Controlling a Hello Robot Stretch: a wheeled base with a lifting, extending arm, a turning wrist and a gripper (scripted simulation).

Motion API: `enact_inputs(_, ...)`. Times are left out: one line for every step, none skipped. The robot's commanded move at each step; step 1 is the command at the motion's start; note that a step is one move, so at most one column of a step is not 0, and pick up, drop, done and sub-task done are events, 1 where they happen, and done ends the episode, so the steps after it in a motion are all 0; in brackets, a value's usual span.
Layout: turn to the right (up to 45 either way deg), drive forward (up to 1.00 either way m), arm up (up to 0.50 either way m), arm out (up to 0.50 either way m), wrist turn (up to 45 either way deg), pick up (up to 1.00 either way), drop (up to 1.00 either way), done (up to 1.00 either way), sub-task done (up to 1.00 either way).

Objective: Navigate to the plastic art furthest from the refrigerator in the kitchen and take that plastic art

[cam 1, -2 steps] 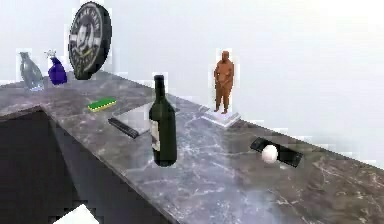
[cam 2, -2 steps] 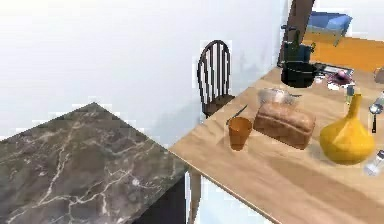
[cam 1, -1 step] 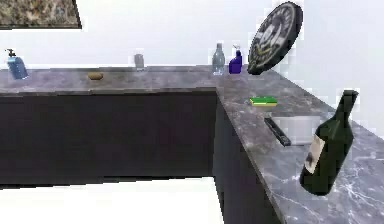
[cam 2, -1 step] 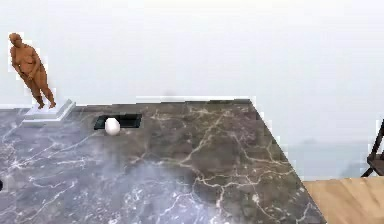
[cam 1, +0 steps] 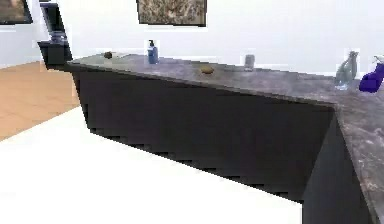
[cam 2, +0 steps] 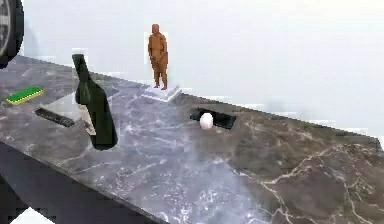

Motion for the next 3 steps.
enact_inputs(33.0, 0.0, 0.0, 0.0, 0.0, 0.0, 0.0, 0.0, 0.0)
enact_inputs(0.0, 0.2, 0.0, 0.0, 0.0, 0.0, 0.0, 0.0, 0.0)
enact_inputs(-24.0, 0.0, 0.0, 0.0, 0.0, 0.0, 0.0, 0.0, 0.0)
